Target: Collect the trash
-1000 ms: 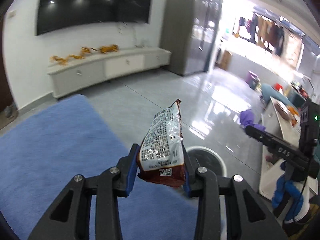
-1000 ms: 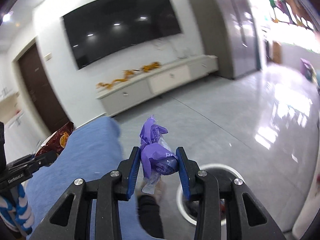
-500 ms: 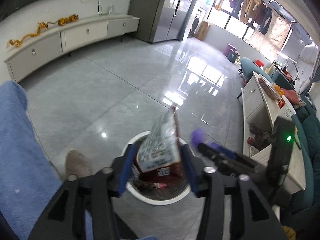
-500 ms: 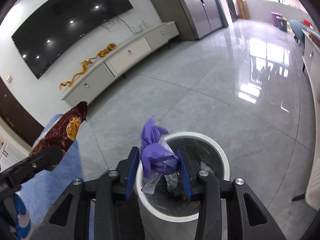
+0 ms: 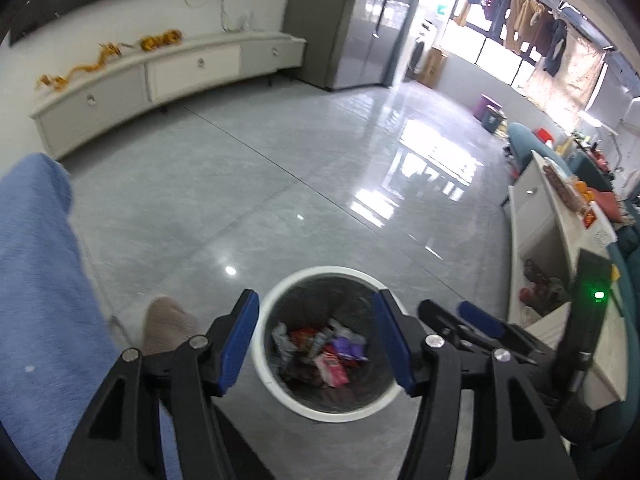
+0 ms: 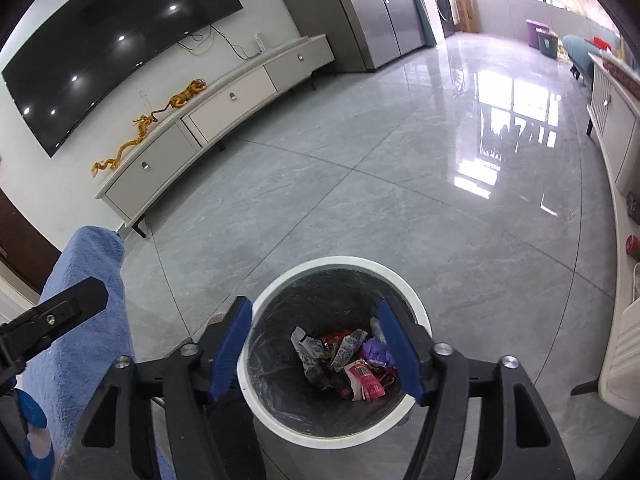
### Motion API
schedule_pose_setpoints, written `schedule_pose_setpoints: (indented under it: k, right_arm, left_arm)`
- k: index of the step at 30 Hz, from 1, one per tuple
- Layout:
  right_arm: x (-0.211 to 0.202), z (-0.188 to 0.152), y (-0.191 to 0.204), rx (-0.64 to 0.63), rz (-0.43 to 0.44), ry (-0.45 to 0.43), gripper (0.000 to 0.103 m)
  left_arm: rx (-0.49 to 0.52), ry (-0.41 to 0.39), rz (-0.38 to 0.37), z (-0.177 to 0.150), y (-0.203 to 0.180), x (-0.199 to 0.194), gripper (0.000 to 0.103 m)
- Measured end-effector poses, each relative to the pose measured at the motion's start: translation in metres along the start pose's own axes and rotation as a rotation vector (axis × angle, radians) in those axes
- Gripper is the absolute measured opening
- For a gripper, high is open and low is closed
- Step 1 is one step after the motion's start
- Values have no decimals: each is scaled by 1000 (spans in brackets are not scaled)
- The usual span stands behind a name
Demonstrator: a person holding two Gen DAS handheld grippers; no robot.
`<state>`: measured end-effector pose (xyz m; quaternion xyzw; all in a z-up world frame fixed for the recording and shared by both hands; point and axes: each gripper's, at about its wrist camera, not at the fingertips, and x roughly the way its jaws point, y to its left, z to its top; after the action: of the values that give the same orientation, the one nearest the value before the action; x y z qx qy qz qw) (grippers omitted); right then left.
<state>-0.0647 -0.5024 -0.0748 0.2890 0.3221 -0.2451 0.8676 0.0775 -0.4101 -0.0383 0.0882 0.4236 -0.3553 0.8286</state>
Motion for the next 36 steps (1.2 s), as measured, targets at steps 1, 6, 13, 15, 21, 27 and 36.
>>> schedule_pose_setpoints:
  k: [1, 6, 13, 15, 21, 27, 36]
  right_arm:
    - [-7, -1, 6, -7, 0, -16, 72]
    - [-33, -7, 34, -46, 1, -67, 75]
    - [-61, -20, 95, -157, 21, -116, 80]
    - [-68, -22, 113, -193, 31, -131, 83]
    - [-89, -34, 163, -281, 31, -178, 89]
    - [-98, -49, 194, -358, 12, -212, 94]
    - [-110, -64, 220, -412, -22, -293, 103]
  left_arm:
    - [1, -17, 29, -1, 1, -7, 57]
    - [9, -111, 164, -14, 12, -50, 58]
    - [-60, -206, 314, -46, 61, -117, 58]
    - [-80, -234, 348, -55, 77, -136, 58]
    - [-123, -305, 416, -76, 114, -182, 58]
    - [-176, -352, 461, -98, 144, -214, 58]
    - [-228, -403, 548, -117, 165, -242, 65]
